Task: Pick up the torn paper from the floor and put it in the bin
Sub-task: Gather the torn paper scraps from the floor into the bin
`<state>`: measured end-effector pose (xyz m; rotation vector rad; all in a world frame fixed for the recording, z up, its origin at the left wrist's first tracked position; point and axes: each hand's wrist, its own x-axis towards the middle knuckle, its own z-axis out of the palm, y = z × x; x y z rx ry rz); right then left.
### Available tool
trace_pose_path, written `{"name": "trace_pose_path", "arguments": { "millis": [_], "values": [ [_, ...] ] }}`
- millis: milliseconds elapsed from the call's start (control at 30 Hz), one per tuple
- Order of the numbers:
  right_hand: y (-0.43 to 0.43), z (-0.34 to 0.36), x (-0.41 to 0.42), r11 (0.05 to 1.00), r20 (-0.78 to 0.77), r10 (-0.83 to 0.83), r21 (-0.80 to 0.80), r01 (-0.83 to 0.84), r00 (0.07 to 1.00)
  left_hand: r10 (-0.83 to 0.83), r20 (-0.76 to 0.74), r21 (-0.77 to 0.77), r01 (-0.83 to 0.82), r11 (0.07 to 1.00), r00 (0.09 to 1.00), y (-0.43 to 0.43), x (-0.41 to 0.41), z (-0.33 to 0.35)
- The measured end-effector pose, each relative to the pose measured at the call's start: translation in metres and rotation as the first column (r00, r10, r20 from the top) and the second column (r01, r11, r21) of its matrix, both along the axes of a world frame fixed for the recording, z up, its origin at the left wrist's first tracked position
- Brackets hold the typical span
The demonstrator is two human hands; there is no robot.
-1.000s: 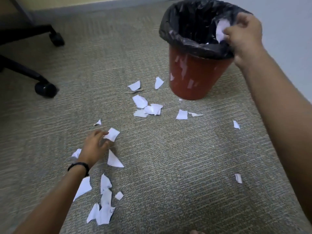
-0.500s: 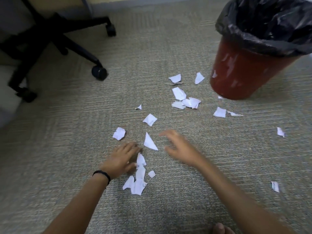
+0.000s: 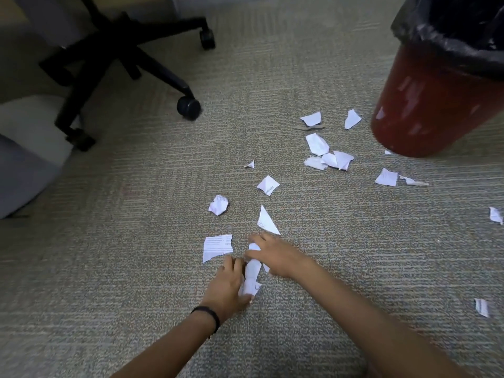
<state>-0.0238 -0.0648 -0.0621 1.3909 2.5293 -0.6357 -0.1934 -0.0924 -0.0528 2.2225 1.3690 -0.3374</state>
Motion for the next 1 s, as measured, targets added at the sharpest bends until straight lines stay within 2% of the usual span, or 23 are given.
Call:
{"name": "trace_pose_path", "arguments": {
  "millis": [67, 233, 267, 333, 433, 533, 633, 733, 833, 900, 1000],
  "values": [
    [-0.002, -0.001, -0.002, 1.000, 0.009, 0.019, 0.018, -0.020, 1.000, 0.064, 0.014, -0.096, -0.062, 0.993, 0.998, 0.001, 0.002, -0.008],
    [-0.011, -0.012, 0.001, 1.000, -0.118, 0.004, 0.000, -0.004, 0.993, 0.104, 0.096, -0.090, -0.096, 0.991, 0.990, 0.007, 0.010, -0.017],
    [-0.013, -0.014, 0.003, 1.000, -0.134, -0.026, 0.009, 0.027, 0.991, 0.121, 0.103, -0.097, -0.111, 0.989, 0.987, 0.011, 0.011, -0.018],
    [-0.015, -0.016, 0.005, 0.985, -0.176, -0.166, -0.079, 0.154, 0.970, 0.137, 0.120, -0.122, -0.122, 0.985, 0.983, 0.019, 0.010, -0.018],
    [-0.013, -0.018, 0.017, 0.930, -0.290, -0.367, -0.133, 0.343, 0.884, 0.146, 0.101, -0.109, -0.135, 0.985, 0.984, 0.032, 0.009, -0.015],
    [-0.001, -0.015, 0.028, 0.817, -0.375, -0.571, -0.174, 0.550, 0.730, 0.187, 0.107, -0.069, -0.180, 0.981, 0.977, 0.040, 0.004, -0.012],
    [0.012, -0.018, 0.030, 0.769, -0.400, -0.633, -0.222, 0.600, 0.663, 0.275, 0.130, -0.009, -0.276, 0.961, 0.953, 0.047, -0.006, -0.012],
    [0.019, -0.021, 0.027, 0.737, -0.420, -0.667, -0.249, 0.628, 0.615, 0.272, 0.100, 0.104, -0.282, 0.954, 0.957, 0.056, -0.017, -0.011],
    [0.021, -0.023, 0.022, 0.724, -0.417, -0.679, -0.243, 0.646, 0.604, 0.305, 0.037, 0.093, -0.307, 0.947, 0.952, 0.064, -0.021, -0.010],
    [0.022, -0.024, 0.019, 0.739, -0.394, -0.667, -0.237, 0.631, 0.633, 0.340, 0.013, 0.043, -0.340, 0.939, 0.940, 0.064, -0.018, -0.011],
    [0.027, -0.022, 0.017, 0.762, -0.366, -0.644, -0.232, 0.605, 0.672, 0.327, -0.002, 0.053, -0.327, 0.944, 0.945, 0.062, -0.014, -0.014]
  ]
}}
